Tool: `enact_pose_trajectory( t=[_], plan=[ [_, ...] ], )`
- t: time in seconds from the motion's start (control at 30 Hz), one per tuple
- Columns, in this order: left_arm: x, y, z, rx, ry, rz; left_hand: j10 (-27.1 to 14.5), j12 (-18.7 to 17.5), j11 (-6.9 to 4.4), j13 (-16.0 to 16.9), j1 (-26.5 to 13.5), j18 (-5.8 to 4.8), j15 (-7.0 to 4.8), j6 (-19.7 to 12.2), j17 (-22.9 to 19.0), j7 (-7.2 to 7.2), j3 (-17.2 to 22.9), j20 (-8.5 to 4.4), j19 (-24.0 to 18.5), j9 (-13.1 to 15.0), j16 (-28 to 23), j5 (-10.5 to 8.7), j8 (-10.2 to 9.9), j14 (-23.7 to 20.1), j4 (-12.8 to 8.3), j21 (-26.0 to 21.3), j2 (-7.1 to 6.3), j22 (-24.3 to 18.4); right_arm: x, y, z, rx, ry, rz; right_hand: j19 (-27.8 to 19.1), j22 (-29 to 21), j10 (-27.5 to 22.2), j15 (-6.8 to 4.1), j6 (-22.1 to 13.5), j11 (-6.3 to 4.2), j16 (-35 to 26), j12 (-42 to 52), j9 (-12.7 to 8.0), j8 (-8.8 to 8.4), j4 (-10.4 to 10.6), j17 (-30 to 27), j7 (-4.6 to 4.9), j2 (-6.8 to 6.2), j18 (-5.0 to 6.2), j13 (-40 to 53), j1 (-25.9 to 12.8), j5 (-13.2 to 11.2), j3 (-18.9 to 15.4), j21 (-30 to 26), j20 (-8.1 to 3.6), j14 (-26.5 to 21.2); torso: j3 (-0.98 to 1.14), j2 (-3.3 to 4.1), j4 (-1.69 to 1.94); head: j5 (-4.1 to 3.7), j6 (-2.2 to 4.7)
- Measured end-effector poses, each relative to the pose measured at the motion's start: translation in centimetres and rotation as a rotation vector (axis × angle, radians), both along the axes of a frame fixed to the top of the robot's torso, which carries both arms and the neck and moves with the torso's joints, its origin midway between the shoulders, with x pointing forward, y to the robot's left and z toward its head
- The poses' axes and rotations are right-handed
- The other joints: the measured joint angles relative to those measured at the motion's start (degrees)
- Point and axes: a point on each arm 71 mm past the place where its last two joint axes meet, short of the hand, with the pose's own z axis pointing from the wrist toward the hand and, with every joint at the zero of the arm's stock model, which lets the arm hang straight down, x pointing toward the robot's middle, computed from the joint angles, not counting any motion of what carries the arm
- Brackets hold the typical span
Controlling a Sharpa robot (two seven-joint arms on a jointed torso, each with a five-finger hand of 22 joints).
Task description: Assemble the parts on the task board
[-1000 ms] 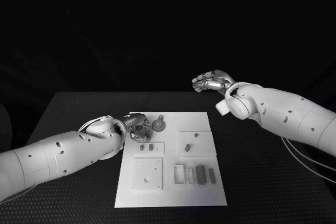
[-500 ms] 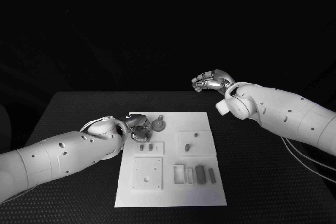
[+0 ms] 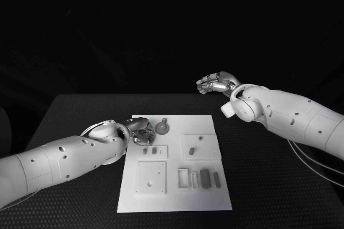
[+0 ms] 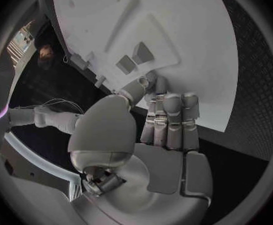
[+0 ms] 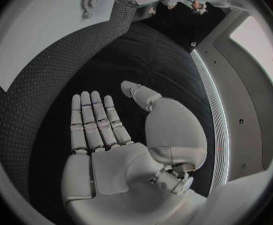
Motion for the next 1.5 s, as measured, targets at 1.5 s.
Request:
enact_pose_trajectory(
  t=[1.5],
  plan=[
    [3.0,9.8,3.3,-0.492,0.136,0.449,-6.3,-0.9,3.45,-1.1,-4.2,-0.64,3.46,-6.6,-7.6,2.26,-0.1,1.68,-6.2,-1.6,-14.0,-1.09,-0.7,-6.2,3.0,-8.9,-3.33,-2.9,-3.0,-0.2,-2.0,-0.449,-0.074,0.207,15.4,3.3,9.8,-5.82,7.3,-3.59,8.7,2.8,2.0,4.02,-4.4,5.0,-0.65,-0.37,3.75,0.7,3.4,-5.6,-0.6,5.1,-1.09,13.9,0.03,-0.07,0.01,-0.74,1.52]
  ],
)
